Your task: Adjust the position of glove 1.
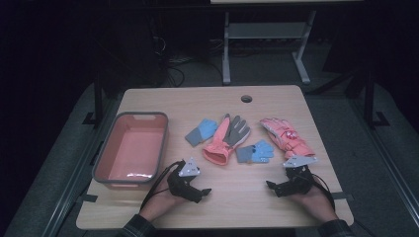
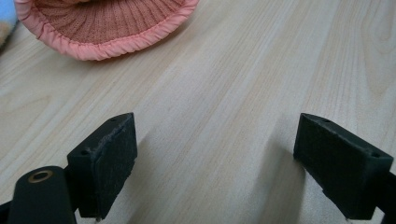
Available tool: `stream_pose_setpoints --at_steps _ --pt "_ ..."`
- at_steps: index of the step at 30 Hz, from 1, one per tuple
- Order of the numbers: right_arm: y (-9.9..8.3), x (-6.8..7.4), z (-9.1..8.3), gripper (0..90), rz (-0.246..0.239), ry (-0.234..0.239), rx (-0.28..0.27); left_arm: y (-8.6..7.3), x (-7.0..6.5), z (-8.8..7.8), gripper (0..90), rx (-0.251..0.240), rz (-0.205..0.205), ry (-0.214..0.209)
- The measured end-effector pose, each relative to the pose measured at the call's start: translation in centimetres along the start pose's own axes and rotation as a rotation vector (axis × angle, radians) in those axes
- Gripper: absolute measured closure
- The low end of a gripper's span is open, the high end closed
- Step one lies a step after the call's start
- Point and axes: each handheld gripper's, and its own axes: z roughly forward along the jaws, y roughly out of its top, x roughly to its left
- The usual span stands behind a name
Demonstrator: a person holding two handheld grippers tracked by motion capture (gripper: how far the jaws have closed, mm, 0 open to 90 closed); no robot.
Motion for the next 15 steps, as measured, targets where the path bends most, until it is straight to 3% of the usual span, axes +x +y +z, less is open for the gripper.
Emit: stream_pose_setpoints --at_steps 7,10,15 --pt "0.0 0.0 -0.1 2.4 -0.007 0.004 0.006 0.0 0.0 -0.1 12.5 0.005 0.002 -0.005" --pt "0.2 0.1 -0.5 15.9 -0.017 0.003 0.009 -0.1 0.0 -0.2 12.5 0.008 0.009 -0.008" --pt "0.8 0.3 -1.6 35.6 -0.019 -0.012 -0.044 -0.3 0.1 -0.3 12.6 0.003 0.021 -0.021"
